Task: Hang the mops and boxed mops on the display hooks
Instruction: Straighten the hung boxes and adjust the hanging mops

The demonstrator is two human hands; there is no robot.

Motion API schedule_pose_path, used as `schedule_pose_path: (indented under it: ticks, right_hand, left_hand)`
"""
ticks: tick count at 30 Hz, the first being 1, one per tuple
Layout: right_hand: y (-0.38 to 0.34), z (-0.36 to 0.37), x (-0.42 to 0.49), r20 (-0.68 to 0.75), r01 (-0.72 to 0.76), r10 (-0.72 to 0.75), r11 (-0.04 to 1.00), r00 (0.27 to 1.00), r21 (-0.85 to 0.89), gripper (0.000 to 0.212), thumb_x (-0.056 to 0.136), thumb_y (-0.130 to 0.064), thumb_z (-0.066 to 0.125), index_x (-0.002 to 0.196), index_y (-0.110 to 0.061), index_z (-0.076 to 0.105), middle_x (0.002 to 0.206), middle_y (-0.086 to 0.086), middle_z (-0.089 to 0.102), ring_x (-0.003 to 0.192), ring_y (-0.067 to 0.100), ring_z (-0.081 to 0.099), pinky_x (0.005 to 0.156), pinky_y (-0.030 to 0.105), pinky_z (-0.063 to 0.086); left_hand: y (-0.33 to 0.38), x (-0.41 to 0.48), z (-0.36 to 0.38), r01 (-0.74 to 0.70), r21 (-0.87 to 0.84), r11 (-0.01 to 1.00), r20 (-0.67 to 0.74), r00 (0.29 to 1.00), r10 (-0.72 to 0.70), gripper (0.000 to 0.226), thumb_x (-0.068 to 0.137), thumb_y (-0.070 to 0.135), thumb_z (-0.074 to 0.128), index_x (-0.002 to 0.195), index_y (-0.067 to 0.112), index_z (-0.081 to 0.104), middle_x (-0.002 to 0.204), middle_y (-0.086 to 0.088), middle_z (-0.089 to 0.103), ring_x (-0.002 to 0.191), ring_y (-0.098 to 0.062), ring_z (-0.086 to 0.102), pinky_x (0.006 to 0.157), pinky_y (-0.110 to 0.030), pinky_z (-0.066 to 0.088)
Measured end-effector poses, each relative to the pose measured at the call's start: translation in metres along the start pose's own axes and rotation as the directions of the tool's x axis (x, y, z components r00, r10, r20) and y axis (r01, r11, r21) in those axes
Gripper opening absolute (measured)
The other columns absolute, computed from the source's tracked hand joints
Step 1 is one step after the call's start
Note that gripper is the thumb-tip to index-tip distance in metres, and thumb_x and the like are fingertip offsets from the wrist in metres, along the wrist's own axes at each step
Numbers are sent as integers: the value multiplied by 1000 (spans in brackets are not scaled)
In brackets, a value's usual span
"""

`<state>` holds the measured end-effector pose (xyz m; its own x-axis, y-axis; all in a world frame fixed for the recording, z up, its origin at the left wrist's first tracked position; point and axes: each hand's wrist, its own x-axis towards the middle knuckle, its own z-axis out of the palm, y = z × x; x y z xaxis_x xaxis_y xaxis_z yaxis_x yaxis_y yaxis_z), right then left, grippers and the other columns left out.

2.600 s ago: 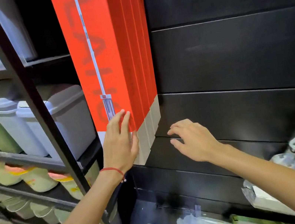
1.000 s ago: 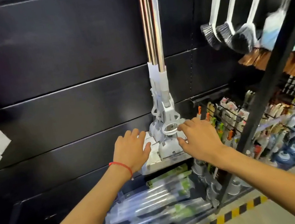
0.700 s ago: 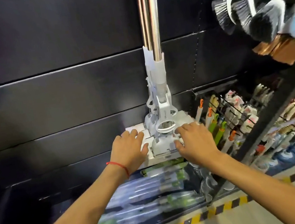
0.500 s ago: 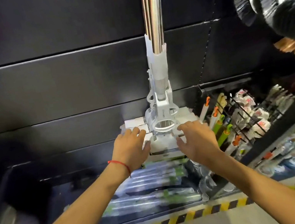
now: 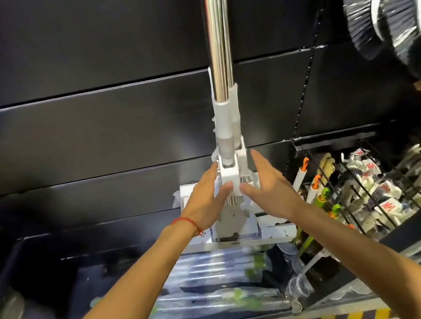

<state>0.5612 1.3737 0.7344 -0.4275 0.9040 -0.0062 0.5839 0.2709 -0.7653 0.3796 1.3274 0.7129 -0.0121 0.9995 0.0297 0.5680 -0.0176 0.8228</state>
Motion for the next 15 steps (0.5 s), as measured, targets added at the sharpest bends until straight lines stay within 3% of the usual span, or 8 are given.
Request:
schedule_pose_path:
  ticks: [2, 4, 6, 8, 10, 12, 15]
  right_hand:
    - [1, -3, 11, 36, -11, 9, 999, 999, 35, 78, 99, -37, 58, 165, -30, 18, 166, -5, 34, 150, 18, 36, 122, 42, 34]
    - [2, -2, 17, 66, 8, -13, 998, 998, 69, 71, 103, -24, 58, 164, -27, 22, 156, -7, 46, 141, 14, 44, 113, 31, 36]
    - [4, -2, 19, 75, 27, -33, 996, 997, 81, 67, 103, -19, 59, 160, -37, 28, 146, -9, 55, 131, 11, 51, 107, 24, 40]
    - [4, -2, 19, 69, 43, -49, 995, 996, 93, 69, 101, -9, 59, 144, -56, 32, 131, -20, 60, 116, -2, 56, 96, 7, 42]
    - [3, -3, 17, 68, 63, -73, 988, 995, 139, 77, 97, 4, 58, 131, -60, 34, 122, -31, 55, 107, -16, 57, 84, -3, 40]
    - [1, -1, 14, 91, 88, -104, 983, 990, 162, 79, 95, 11, 59, 131, -53, 31, 122, -32, 49, 106, -29, 51, 83, -7, 37]
    - [-1, 5, 14, 105, 96, -116, 979, 988, 179, 81, 92, 12, 63, 141, -41, 26, 123, -22, 52, 111, -17, 54, 84, -5, 38]
  left_hand:
    - [2, 8, -3, 34, -107, 994, 11, 999, -33, 58, 104, 41, 53, 158, 42, 30, 153, 14, 53, 139, -11, 52, 118, -46, 43]
    - [2, 13, -8, 56, -134, 989, 32, 998, -52, 54, 104, 35, 53, 155, 40, 37, 147, 12, 59, 133, -11, 58, 115, -47, 46]
    - [0, 16, -10, 59, -114, 992, 56, 997, -53, 51, 101, 39, 50, 152, 41, 43, 139, 2, 66, 125, -13, 62, 112, -51, 48]
    - [-1, 17, -9, 61, -104, 993, 68, 996, -54, 49, 102, 36, 46, 150, 41, 46, 131, -1, 70, 119, -16, 66, 110, -51, 49]
    - [-2, 17, -7, 51, -110, 993, 72, 996, -43, 49, 103, 32, 45, 150, 40, 45, 130, 0, 69, 120, -21, 65, 110, -49, 49]
    - [-2, 16, -5, 40, -114, 993, 74, 997, -31, 49, 104, 30, 44, 151, 41, 44, 130, -5, 67, 118, -24, 63, 111, -48, 48]
    - [1, 12, -4, 9, -101, 995, 69, 998, -2, 51, 106, 23, 43, 155, 35, 40, 133, 0, 64, 117, -16, 61, 111, -39, 46]
